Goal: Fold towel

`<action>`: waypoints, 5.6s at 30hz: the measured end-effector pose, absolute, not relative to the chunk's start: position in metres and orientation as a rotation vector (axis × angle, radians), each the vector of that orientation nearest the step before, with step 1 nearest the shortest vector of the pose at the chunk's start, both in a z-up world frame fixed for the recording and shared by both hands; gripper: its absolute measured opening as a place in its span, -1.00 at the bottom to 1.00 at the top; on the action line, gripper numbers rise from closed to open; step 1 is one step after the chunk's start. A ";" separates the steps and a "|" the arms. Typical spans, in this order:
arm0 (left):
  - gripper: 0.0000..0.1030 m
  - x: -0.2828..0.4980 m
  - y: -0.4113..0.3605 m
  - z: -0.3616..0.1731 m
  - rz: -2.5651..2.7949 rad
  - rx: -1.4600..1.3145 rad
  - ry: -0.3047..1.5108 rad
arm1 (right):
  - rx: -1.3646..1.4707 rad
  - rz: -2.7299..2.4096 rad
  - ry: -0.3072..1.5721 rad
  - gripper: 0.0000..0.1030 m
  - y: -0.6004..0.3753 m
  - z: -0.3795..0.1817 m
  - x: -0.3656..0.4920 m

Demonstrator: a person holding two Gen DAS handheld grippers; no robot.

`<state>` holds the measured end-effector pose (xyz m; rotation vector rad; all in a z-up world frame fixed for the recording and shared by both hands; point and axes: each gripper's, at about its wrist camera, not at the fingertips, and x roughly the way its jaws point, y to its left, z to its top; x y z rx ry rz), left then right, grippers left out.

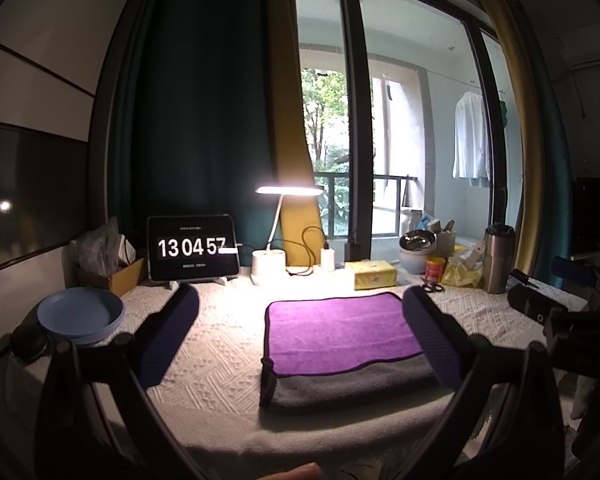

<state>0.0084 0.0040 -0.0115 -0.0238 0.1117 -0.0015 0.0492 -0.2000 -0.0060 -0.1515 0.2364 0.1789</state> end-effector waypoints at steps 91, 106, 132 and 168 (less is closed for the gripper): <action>-0.25 0.186 -0.001 -0.137 -0.020 0.018 0.802 | -0.125 0.216 0.749 -0.51 -0.226 -0.130 0.212; -0.89 0.173 -0.001 -0.121 -0.052 0.012 0.725 | -0.173 0.187 0.609 -0.89 -0.229 -0.104 0.195; -0.92 0.214 0.023 -0.052 -0.062 -0.072 0.570 | -0.117 0.248 0.444 -0.89 -0.231 -0.049 0.237; -0.92 0.396 0.023 -0.077 -0.045 -0.049 0.590 | -0.115 0.197 0.610 -0.89 -0.223 -0.080 0.412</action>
